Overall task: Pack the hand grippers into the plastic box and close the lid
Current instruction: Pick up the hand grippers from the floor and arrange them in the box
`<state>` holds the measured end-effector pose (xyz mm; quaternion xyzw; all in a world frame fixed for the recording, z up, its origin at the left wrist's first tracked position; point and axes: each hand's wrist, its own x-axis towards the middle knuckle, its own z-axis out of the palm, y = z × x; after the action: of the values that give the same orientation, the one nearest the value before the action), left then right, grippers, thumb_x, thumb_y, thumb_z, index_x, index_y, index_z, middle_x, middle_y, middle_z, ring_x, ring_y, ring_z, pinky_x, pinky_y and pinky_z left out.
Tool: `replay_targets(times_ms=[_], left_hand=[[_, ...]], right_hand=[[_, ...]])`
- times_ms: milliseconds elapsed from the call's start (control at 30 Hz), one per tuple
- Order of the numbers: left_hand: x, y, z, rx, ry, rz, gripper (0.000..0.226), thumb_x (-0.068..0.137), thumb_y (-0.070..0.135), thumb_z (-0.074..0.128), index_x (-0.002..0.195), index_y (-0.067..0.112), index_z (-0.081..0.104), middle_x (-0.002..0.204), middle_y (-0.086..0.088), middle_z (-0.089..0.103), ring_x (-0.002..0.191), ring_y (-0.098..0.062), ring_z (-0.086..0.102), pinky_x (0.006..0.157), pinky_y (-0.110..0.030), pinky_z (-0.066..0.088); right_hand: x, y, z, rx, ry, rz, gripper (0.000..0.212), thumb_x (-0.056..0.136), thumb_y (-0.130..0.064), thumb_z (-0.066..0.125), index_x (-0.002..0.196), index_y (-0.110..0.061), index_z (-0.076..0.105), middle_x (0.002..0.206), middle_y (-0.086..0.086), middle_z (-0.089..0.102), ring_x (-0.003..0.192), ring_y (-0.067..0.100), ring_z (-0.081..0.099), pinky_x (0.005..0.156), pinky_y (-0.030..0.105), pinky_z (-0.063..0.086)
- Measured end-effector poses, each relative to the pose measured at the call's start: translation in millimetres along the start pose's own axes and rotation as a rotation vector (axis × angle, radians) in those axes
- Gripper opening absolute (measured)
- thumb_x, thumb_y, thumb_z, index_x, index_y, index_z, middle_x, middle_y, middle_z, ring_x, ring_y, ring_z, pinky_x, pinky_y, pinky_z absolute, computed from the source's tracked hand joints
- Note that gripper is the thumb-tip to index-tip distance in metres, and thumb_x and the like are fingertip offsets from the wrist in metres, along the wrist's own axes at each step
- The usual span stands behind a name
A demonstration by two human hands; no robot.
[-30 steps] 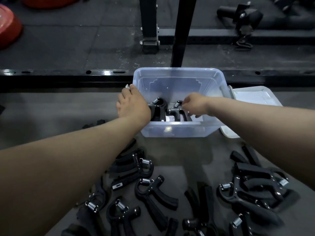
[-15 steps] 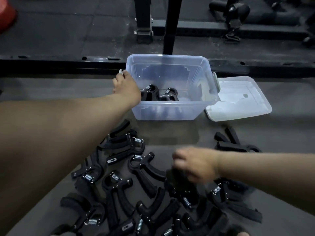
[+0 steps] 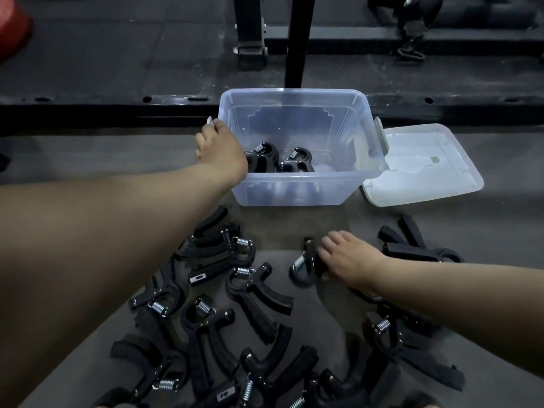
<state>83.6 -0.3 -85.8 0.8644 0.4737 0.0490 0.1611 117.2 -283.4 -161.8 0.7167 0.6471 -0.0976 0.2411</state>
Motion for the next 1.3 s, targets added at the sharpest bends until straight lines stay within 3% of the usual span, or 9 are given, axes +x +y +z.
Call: replay_targets(times_ms=[133,300,433,533,733,867,967,1133,1300], left_hand=[[0,-3,0,-0.023,-0.003,0.015,0.080,0.084,0.000,0.053,0.153,0.007,0.013,0.150,-0.012,0.024,0.129,-0.030,0.029,0.105,-0.038,0.030],[1,-6,0,-0.024,-0.015,0.043,0.081,0.084,0.002,0.054,0.153,0.007,0.012,0.149,-0.012,0.024,0.129,-0.031,0.030,0.106,-0.039,0.030],[1,-6,-1,-0.025,-0.020,0.057,0.080,0.084,0.003,0.054,0.152,0.006,0.013,0.149,-0.013,0.024,0.129,-0.031,0.029,0.105,-0.040,0.031],[0,-5,-1,-0.028,-0.014,0.051,0.079,0.084,0.003,0.053,0.152,0.006,0.013,0.148,-0.013,0.025,0.129,-0.031,0.029,0.104,-0.040,0.031],[0,-6,-1,-0.023,-0.030,0.058,0.082,0.082,0.001,0.054,0.152,0.006,0.011,0.148,-0.013,0.024,0.130,-0.031,0.029,0.105,-0.040,0.031],[1,-5,-2,-0.001,-0.037,0.057,0.084,0.082,0.006,0.058,0.152,0.006,0.012,0.149,-0.013,0.024,0.130,-0.032,0.028,0.106,-0.040,0.030],[0,-3,-3,0.013,-0.019,0.053,0.077,0.085,0.008,0.055,0.151,0.006,0.016,0.148,-0.013,0.026,0.130,-0.031,0.030,0.106,-0.038,0.029],[3,-1,-1,0.063,0.004,0.060,0.081,0.083,0.014,0.061,0.151,0.008,0.017,0.147,-0.012,0.027,0.128,-0.030,0.031,0.106,-0.034,0.026],[7,-1,-3,0.024,0.019,0.082,0.075,0.080,0.011,0.055,0.148,0.011,0.024,0.147,-0.012,0.028,0.129,-0.031,0.031,0.106,-0.037,0.026]], right_hand=[[19,7,-4,0.238,-0.221,0.240,0.076,0.073,-0.054,0.072,0.127,-0.011,0.039,0.124,0.008,0.041,0.115,0.030,0.047,0.092,0.043,0.043],[19,-5,-15,0.276,-0.198,0.259,0.063,0.078,-0.038,0.069,0.124,-0.010,0.038,0.122,0.010,0.045,0.112,0.032,0.050,0.088,0.043,0.045],[22,4,-53,1.000,-0.105,0.389,0.037,0.081,-0.029,0.060,0.107,-0.011,0.041,0.104,0.015,0.059,0.089,0.030,0.060,0.078,0.038,0.050],[27,17,-84,1.767,-0.243,0.433,0.035,0.080,-0.003,0.049,0.115,-0.002,0.046,0.098,0.028,0.064,0.081,0.037,0.065,0.075,0.053,0.055],[8,54,-136,2.162,-0.476,0.130,0.053,0.068,-0.004,0.039,0.117,-0.010,0.057,0.115,0.021,0.066,0.091,0.034,0.070,0.058,0.032,0.058],[9,73,-161,2.324,-0.180,0.159,0.031,0.078,-0.010,0.051,0.107,-0.007,0.061,0.090,0.013,0.073,0.078,0.026,0.074,0.055,0.033,0.060],[26,87,-165,2.353,0.039,0.210,0.023,0.092,-0.009,0.048,0.114,-0.007,0.056,0.100,0.019,0.067,0.087,0.027,0.071,0.056,0.030,0.058],[55,108,-161,2.192,0.210,0.551,0.010,0.087,-0.006,0.055,0.096,-0.004,0.058,0.083,0.012,0.062,0.064,0.019,0.065,0.063,0.031,0.058],[68,119,-154,2.075,0.203,0.753,0.012,0.088,-0.007,0.052,0.081,-0.011,0.061,0.074,0.005,0.064,0.065,0.014,0.065,0.061,0.027,0.058]])
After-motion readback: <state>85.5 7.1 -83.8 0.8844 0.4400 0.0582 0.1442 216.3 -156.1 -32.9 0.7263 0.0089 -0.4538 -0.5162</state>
